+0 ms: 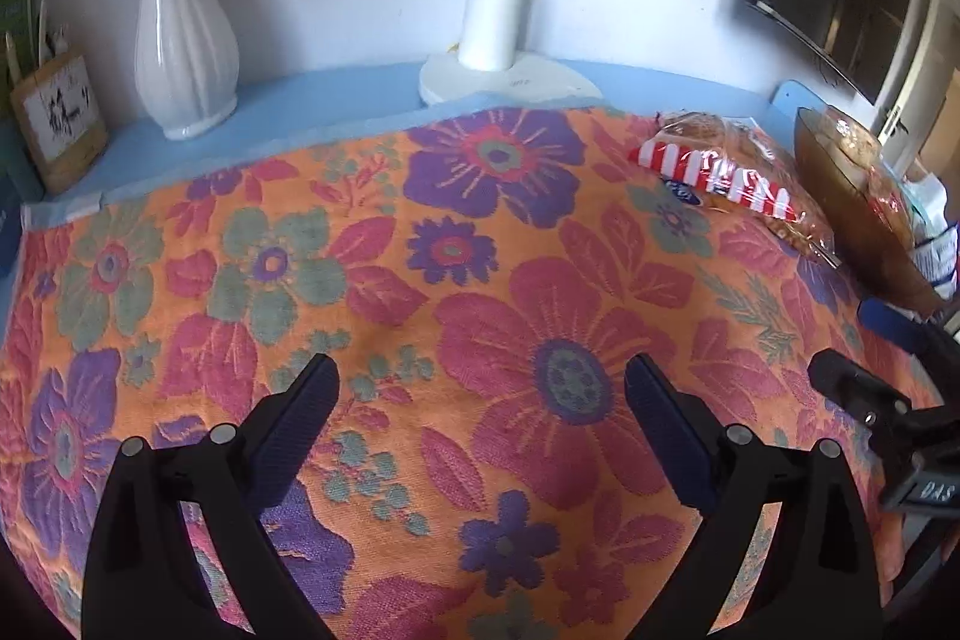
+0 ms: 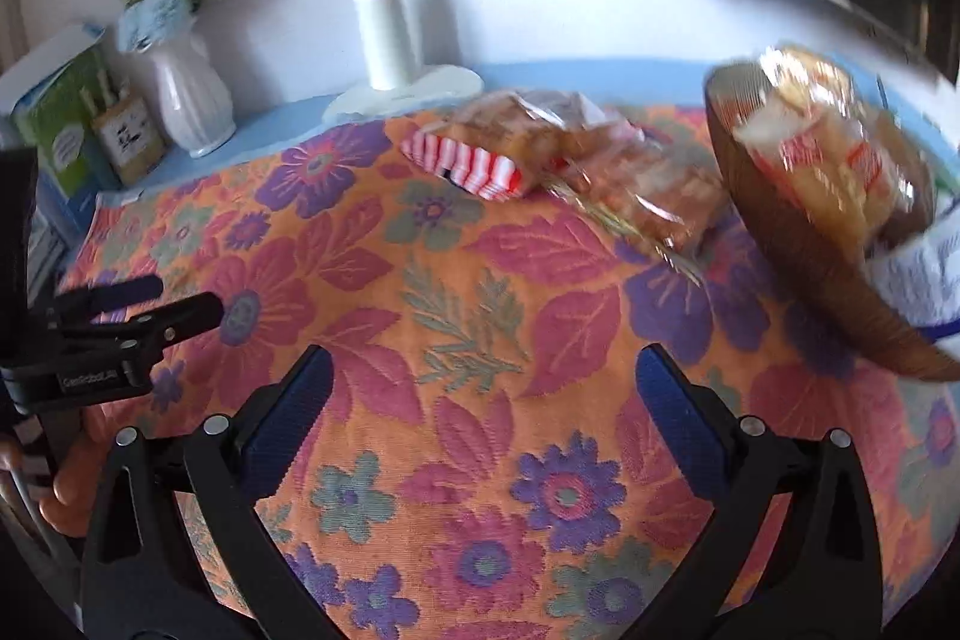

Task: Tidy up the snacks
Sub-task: 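Move both open tools back over the remaining snacks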

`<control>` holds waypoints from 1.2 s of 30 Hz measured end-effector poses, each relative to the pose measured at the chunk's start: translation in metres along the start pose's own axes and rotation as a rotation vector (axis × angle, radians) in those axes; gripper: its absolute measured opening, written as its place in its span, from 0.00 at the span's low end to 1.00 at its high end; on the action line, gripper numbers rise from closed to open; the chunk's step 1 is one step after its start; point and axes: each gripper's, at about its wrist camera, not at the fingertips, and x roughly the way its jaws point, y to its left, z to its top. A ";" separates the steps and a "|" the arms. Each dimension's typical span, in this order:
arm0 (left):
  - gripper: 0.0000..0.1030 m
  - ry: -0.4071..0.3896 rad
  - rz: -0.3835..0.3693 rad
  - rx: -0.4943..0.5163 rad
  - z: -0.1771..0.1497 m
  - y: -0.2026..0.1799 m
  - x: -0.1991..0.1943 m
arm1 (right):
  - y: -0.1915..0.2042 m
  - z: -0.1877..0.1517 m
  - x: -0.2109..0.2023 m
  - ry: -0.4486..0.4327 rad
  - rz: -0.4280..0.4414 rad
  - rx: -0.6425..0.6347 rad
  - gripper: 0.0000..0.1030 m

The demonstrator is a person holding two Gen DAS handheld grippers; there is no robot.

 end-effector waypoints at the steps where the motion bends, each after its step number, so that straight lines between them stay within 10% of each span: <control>1: 0.92 0.018 -0.015 -0.015 0.000 0.002 0.002 | -0.004 0.000 -0.001 0.000 0.005 0.023 0.97; 36: 0.95 0.051 0.004 0.011 -0.002 -0.004 0.007 | -0.050 -0.006 -0.013 -0.062 -0.020 0.286 0.97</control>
